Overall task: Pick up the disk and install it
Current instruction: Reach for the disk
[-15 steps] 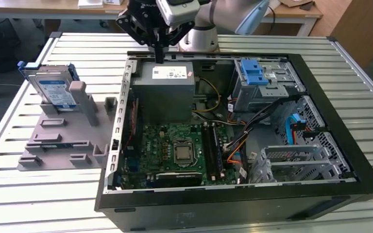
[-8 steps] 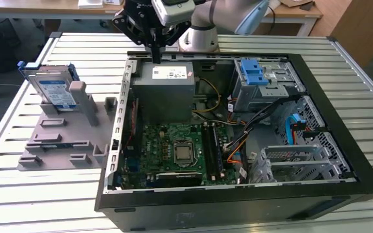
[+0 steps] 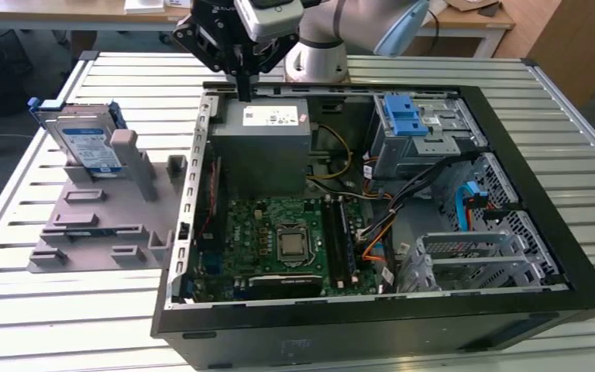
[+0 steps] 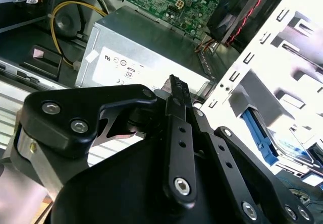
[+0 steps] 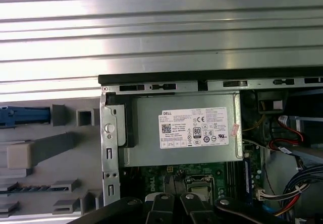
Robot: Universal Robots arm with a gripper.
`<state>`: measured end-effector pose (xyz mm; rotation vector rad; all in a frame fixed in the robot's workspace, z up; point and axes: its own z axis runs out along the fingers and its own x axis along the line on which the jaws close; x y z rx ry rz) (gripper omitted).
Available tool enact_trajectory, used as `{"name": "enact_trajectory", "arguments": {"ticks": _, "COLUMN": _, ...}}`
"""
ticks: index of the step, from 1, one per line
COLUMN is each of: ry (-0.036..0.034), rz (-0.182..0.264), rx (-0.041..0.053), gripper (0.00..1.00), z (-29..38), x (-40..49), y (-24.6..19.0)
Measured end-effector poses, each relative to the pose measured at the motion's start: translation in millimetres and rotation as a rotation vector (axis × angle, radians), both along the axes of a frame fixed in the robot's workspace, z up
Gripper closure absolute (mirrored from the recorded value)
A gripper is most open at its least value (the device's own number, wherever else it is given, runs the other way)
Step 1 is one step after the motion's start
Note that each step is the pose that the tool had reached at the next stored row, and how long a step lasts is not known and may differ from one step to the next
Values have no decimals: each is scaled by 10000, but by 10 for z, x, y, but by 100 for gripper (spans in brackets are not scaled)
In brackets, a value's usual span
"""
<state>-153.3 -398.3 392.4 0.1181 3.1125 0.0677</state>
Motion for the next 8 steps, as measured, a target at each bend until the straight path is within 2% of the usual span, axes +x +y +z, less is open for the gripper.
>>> {"name": "enact_trajectory", "arguments": {"ticks": 8, "ry": 0, "rz": 1, "rx": 0, "gripper": 89, "z": -2, "x": -56, "y": 1}}
